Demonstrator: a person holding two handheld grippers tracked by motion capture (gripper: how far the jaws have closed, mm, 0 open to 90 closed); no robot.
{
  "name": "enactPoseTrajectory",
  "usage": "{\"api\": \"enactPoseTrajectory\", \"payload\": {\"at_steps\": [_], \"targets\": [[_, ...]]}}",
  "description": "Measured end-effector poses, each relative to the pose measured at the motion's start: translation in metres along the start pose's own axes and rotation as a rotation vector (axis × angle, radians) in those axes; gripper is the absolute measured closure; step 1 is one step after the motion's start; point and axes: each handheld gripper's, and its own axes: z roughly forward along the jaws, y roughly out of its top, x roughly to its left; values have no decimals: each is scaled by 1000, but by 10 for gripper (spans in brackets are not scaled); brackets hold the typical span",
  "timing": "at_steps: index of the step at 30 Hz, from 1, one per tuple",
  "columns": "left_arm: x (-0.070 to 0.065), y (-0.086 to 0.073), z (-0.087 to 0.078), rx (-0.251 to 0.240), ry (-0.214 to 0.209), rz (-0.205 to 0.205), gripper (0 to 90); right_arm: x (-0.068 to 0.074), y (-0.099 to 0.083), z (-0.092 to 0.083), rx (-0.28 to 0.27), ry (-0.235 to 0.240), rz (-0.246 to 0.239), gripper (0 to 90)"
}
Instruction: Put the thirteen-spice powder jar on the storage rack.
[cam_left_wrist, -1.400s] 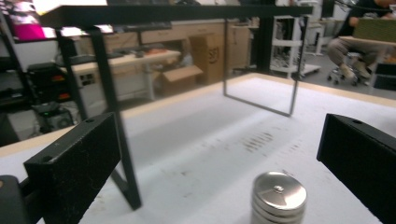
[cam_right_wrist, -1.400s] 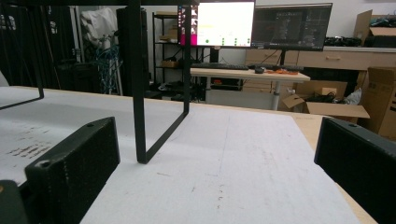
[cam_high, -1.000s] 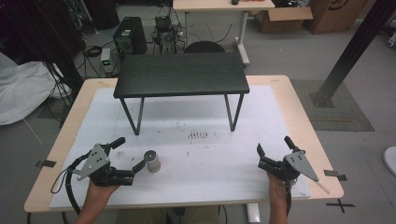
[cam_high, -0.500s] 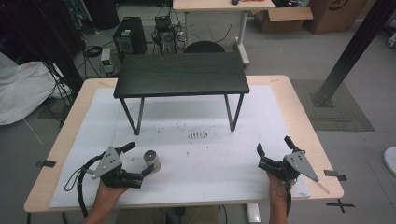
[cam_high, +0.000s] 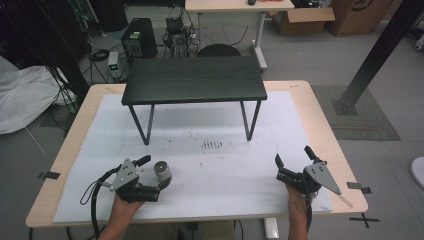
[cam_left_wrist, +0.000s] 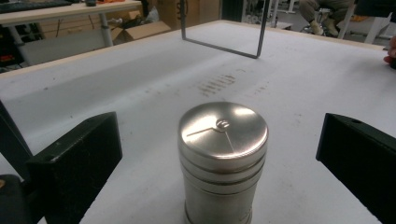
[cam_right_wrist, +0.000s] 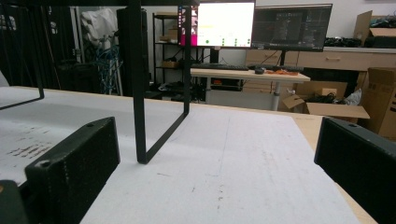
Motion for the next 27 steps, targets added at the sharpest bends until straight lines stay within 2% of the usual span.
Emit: {"api": "enactPoseTrajectory", "payload": {"at_steps": [13, 22, 27], "targets": [[1, -4, 5, -7, -1, -28, 52, 0, 0, 0, -2, 0, -1, 0], [2, -4, 4, -9, -17, -35, 157, 0, 0, 0, -3, 0, 0, 0], [3, -4, 4, -14, -25, -39, 256, 0, 0, 0, -3, 1, 0, 0]]}}
